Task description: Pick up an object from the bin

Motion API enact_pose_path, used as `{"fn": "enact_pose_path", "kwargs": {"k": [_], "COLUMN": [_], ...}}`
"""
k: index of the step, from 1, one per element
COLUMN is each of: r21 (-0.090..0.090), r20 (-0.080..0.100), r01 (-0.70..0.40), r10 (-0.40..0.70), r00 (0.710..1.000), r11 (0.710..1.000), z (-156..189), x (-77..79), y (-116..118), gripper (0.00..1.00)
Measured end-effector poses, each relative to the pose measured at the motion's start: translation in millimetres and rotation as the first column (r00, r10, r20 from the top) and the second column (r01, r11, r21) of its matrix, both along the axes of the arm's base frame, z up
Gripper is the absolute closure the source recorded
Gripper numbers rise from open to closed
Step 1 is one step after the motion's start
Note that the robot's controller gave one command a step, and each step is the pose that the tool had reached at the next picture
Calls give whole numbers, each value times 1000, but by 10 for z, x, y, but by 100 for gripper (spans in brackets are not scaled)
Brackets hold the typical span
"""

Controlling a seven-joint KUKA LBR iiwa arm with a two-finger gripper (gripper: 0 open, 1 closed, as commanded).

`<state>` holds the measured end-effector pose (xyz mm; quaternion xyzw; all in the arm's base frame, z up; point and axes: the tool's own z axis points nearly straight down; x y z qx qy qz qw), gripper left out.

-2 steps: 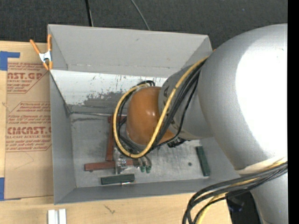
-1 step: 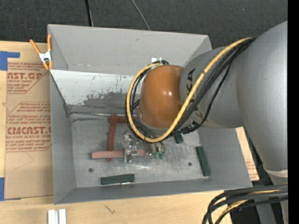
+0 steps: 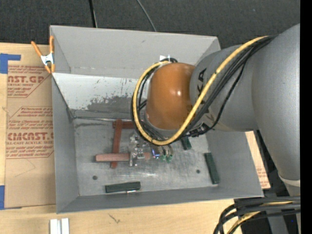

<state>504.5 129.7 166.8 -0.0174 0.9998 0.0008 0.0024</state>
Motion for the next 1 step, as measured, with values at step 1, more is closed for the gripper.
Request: {"fn": "enact_pose_path", "kwargs": {"k": [1], "r21": [-2], "r20": [-9], "r01": [-22], "r10": [22], "r00": [1000], "r11": [1000], "z": [512], "x": [41], "y": [-9], "gripper": [100]}}
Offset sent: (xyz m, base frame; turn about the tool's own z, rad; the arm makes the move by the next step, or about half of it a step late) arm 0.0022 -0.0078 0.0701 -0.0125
